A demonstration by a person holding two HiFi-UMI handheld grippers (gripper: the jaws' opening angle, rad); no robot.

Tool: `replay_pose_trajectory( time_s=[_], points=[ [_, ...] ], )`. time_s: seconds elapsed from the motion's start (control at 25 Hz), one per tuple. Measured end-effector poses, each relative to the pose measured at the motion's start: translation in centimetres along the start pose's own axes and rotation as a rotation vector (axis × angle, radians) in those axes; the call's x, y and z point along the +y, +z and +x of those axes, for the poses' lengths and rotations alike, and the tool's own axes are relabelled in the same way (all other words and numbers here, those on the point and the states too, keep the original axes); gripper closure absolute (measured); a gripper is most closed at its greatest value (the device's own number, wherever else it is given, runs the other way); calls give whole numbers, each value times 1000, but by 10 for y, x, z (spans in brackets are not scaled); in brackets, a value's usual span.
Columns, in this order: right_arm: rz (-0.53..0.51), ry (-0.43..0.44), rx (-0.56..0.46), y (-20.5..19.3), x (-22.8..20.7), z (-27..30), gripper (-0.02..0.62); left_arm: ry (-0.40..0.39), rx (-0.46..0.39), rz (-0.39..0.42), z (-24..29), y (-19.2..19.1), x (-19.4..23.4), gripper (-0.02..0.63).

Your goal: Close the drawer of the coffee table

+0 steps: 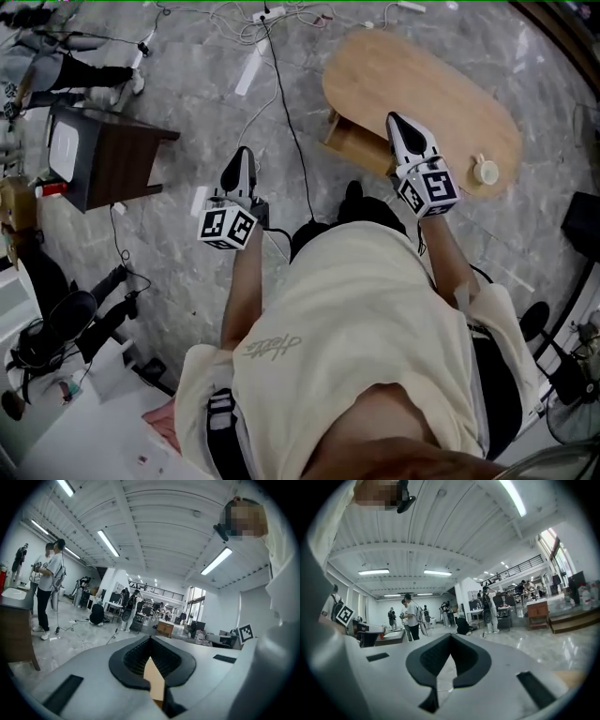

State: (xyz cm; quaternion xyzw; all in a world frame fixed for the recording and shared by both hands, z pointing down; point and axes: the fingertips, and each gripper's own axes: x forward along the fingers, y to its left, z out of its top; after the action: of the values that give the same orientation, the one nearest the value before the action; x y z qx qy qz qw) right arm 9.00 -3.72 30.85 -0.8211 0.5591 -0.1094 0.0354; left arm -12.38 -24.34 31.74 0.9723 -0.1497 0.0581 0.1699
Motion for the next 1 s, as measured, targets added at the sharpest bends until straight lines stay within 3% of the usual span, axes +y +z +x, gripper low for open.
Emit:
replay_pose_trajectory(
  time_s=[0.2,0.36,0.56,0.8,1.0],
  points=[
    [65,-85,5,-12,-75,-1,601,-60,-14,-48,75,7,-39,601],
    [107,-125,-9,-14,-115,-1,601,-114,49,-28,118,1,-66,601],
    [145,-189,-8,-16,-136,10,601,-165,111,10,165,9,-63,601],
    [167,-279,10,-36,-146,-23,601,-243,140,14,192,-7,-86,601],
    [133,-403,23,-38,-147,-32,601,-359,185,76,218,-19,-91,601]
  ],
)
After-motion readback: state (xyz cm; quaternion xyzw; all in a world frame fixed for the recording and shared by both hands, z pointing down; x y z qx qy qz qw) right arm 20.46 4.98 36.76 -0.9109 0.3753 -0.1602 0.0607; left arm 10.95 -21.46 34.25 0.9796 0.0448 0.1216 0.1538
